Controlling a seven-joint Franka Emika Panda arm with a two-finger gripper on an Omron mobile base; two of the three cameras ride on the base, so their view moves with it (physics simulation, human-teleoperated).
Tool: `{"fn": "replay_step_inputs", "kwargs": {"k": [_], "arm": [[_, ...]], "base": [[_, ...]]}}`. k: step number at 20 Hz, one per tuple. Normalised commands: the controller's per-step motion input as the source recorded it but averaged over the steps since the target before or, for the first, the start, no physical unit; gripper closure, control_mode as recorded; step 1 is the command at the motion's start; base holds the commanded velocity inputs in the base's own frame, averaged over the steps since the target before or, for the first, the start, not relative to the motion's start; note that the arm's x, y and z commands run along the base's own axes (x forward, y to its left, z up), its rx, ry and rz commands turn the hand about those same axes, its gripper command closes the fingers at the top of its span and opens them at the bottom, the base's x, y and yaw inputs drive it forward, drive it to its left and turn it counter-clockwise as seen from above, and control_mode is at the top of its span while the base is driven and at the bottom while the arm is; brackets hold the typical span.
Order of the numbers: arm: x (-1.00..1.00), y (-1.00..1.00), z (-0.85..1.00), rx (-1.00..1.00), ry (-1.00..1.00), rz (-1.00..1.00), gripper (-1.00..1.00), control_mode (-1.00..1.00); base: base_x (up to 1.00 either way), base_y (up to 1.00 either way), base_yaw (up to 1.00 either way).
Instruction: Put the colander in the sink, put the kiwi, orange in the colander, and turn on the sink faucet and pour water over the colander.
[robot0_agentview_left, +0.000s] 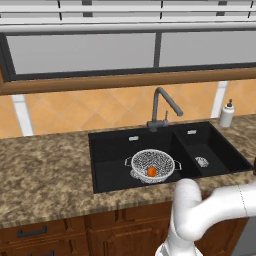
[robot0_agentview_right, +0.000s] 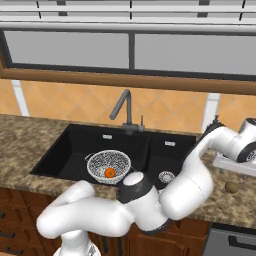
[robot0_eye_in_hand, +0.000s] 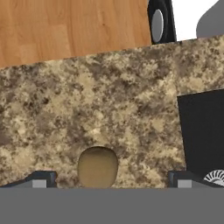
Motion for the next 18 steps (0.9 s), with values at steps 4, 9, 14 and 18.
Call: {"fn": "replay_step_inputs", "kwargs": {"k": [4, 9, 14, 18], "arm": [[0.11, 0.00, -0.60, 0.00, 0.00, -0.01, -1.00, -1.00], [0.11, 0.00, -0.55, -0.01, 0.00, -0.02, -1.00, -1.00], [0.05, 0.00, -0.58, -0.05, -0.02, -0.04, -1.00, -1.00], [0.00, 0.00, -0.58, -0.10, -0.11, -0.07, -1.00, -1.00]], "base": [[0.00, 0.00, 0.00], [0.00, 0.00, 0.00], [0.00, 0.00, 0.00], [0.00, 0.00, 0.00]]}}
